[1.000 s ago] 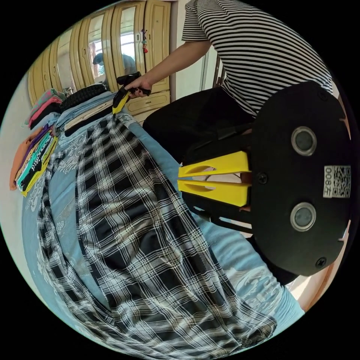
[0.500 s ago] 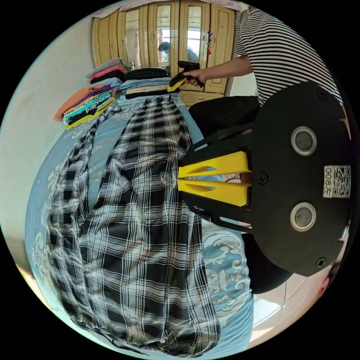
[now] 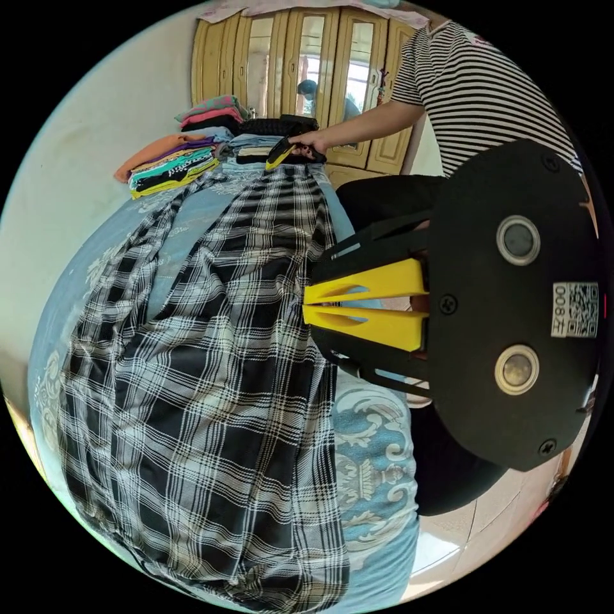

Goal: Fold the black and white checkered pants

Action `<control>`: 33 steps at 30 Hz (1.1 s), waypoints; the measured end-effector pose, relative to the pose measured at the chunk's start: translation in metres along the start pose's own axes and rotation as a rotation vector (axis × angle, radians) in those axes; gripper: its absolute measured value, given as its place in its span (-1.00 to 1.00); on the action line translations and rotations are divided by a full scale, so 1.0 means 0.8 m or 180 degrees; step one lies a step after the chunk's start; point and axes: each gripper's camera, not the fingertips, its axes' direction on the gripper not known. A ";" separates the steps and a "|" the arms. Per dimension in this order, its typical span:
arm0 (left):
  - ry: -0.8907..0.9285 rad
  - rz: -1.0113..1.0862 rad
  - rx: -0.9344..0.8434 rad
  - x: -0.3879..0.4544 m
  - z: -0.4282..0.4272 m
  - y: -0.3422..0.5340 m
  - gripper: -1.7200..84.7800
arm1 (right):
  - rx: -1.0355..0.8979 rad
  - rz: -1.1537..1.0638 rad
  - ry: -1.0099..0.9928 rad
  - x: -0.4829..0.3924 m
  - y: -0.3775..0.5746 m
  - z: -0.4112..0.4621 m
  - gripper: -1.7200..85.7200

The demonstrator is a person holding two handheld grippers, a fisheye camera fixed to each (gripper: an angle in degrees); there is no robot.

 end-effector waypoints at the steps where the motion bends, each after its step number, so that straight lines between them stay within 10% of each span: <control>1: 0.0020 0.0040 0.0028 0.002 -0.003 -0.002 -0.95 | 0.0021 -0.0031 0.0024 -0.005 0.001 -0.003 -0.95; 33: -0.1328 0.1092 0.0048 0.086 -0.039 -0.199 -0.92 | -0.0700 -0.0122 0.0541 -0.267 -0.298 0.154 -0.91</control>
